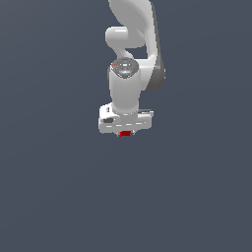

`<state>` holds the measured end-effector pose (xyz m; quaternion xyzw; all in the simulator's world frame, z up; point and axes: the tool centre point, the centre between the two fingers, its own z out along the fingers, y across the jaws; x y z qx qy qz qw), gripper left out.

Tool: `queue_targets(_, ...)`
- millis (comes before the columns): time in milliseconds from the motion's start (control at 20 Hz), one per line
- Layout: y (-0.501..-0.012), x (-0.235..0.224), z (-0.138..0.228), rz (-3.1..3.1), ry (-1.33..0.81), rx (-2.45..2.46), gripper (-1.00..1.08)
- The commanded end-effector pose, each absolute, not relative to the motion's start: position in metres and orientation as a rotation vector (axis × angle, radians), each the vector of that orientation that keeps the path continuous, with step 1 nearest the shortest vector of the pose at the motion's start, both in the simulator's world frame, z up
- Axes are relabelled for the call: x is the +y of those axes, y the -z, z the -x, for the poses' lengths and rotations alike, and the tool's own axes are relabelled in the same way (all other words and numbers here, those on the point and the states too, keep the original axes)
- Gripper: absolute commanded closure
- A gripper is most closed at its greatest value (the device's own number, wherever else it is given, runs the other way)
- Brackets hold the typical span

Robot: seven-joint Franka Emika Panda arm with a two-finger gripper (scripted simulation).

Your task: Pick up the red cube and move it to a goal position.

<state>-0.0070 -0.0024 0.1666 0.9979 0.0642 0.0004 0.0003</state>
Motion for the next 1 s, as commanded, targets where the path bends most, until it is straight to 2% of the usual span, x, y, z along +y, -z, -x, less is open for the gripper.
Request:
queue_targets(0, -0.189, 0.005, -0.005, -3.134, -0.001, 0.201, 1.08)
queue_targets(500, -0.258, 0.031, -0.049, -3.134, 0.000, 0.202, 1.08)
queue_targets(950, -0.290, 0.042, -0.070, -3.135, 0.000, 0.202, 1.08)
